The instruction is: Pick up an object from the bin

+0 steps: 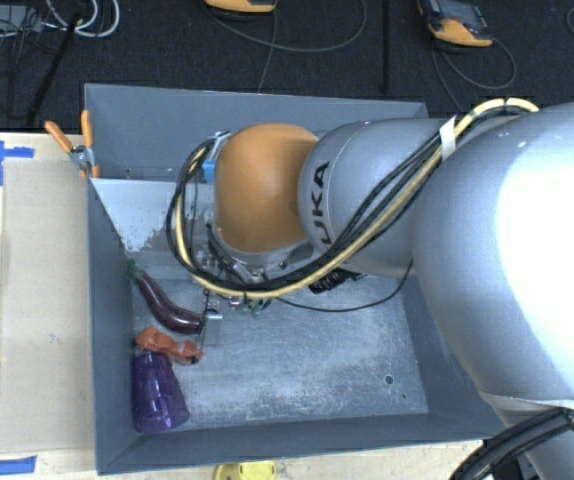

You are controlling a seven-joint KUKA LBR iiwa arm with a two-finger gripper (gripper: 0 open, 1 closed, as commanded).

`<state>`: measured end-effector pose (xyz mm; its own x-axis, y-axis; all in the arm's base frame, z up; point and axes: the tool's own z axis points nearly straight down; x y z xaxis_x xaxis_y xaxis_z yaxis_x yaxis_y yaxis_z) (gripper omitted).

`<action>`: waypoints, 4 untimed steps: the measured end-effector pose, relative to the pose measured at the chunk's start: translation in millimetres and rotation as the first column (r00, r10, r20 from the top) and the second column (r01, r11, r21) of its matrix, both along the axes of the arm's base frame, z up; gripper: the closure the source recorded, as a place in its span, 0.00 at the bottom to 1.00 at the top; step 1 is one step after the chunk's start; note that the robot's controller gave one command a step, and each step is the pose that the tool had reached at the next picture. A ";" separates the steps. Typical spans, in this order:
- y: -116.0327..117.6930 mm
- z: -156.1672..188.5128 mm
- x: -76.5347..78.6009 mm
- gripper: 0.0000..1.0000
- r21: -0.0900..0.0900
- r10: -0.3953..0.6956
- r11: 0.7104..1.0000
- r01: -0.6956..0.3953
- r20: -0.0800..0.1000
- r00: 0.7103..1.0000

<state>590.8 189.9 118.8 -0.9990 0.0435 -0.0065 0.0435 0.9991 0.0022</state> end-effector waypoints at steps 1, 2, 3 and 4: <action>3.2 -37.1 0.8 0.00 -0.003 -0.095 0.995 0.095 -0.011 0.995; 18.3 -49.5 -3.0 1.00 -0.003 -0.100 0.995 0.100 -0.009 0.995; 18.0 -49.5 -2.9 1.00 -0.002 -0.101 0.995 0.101 -0.009 0.995; 28.9 -31.1 1.3 1.00 -0.003 -0.115 0.993 0.115 -0.008 0.993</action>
Offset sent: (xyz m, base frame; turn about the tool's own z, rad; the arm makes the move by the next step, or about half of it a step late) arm -0.0030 0.0189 -0.0488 0.0988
